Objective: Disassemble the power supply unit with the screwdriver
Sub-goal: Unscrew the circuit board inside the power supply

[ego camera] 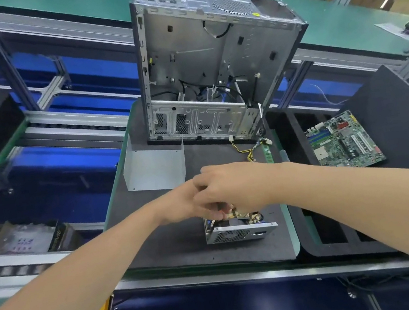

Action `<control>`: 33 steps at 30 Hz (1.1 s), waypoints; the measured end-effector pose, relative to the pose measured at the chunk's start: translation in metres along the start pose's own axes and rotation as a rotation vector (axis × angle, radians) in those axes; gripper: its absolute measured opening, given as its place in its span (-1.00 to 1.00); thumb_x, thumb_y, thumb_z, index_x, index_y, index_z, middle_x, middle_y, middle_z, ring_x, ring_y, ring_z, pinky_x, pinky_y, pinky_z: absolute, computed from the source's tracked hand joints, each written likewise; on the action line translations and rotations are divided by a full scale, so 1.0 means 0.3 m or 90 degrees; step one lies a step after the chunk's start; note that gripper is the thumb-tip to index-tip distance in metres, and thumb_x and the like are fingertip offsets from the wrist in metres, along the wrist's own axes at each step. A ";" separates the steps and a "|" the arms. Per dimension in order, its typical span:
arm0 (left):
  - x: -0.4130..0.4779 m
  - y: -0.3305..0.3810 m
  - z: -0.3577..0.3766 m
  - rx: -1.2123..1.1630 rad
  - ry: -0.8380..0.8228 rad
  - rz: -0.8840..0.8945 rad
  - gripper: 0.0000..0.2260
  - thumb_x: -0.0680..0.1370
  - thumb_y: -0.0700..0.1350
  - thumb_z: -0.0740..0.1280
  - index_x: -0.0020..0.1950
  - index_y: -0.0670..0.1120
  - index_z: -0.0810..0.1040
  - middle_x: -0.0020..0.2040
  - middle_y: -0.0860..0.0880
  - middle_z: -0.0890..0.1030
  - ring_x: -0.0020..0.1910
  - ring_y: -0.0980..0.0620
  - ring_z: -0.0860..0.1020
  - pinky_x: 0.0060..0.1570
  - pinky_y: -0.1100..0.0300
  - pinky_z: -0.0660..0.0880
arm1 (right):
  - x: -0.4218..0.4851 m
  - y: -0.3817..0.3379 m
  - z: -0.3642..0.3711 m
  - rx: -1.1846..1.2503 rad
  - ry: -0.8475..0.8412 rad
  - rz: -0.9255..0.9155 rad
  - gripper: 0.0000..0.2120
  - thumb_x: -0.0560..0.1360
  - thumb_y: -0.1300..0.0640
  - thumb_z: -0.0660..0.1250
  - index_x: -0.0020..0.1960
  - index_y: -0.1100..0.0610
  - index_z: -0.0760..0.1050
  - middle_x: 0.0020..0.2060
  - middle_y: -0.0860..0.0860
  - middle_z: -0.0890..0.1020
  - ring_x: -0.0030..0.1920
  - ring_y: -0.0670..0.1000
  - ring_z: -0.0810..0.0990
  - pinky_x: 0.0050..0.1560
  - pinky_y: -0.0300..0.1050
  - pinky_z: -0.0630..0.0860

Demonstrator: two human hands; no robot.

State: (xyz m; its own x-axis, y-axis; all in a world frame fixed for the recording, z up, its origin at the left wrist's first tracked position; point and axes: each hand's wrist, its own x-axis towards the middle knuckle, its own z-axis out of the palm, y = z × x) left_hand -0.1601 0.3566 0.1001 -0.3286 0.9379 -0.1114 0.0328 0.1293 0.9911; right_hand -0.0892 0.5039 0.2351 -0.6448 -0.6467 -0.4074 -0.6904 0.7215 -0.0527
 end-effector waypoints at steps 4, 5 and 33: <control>0.022 -0.008 0.009 0.038 0.072 -0.006 -0.72 0.37 -0.04 0.63 -0.04 -0.14 0.68 -0.16 -0.05 0.66 -0.16 0.06 0.53 -0.06 0.09 0.47 | -0.006 -0.022 -0.003 0.053 0.013 0.289 -0.61 0.52 -0.33 0.26 -0.03 0.00 0.39 -0.21 -0.05 0.44 -0.19 0.10 0.51 -0.28 -0.06 0.38; 0.027 -0.005 0.010 0.041 0.058 -0.003 -0.71 0.39 -0.05 0.64 -0.03 -0.16 0.67 -0.16 -0.01 0.65 -0.17 0.07 0.51 -0.07 0.08 0.45 | 0.002 -0.028 -0.006 0.069 -0.001 0.384 -0.53 0.53 -0.40 0.17 -0.10 0.03 0.37 -0.27 -0.02 0.42 -0.25 0.14 0.52 -0.31 -0.05 0.37; 0.005 -0.062 -0.014 0.097 0.049 0.003 -0.70 0.47 -0.28 0.55 0.05 0.09 0.66 -0.02 -0.05 0.72 -0.05 0.07 0.67 0.10 0.05 0.64 | -0.001 -0.044 -0.012 0.152 -0.007 0.335 -0.93 0.50 0.15 0.36 -0.08 0.00 0.49 -0.12 -0.01 0.46 -0.04 0.13 0.57 -0.08 0.02 0.58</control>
State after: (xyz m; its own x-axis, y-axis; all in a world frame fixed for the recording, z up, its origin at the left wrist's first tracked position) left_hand -0.1652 0.3544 0.0818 -0.3987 0.9121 -0.0952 0.1753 0.1777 0.9684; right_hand -0.0808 0.4937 0.2391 -0.8772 -0.1833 -0.4437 -0.1829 0.9821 -0.0441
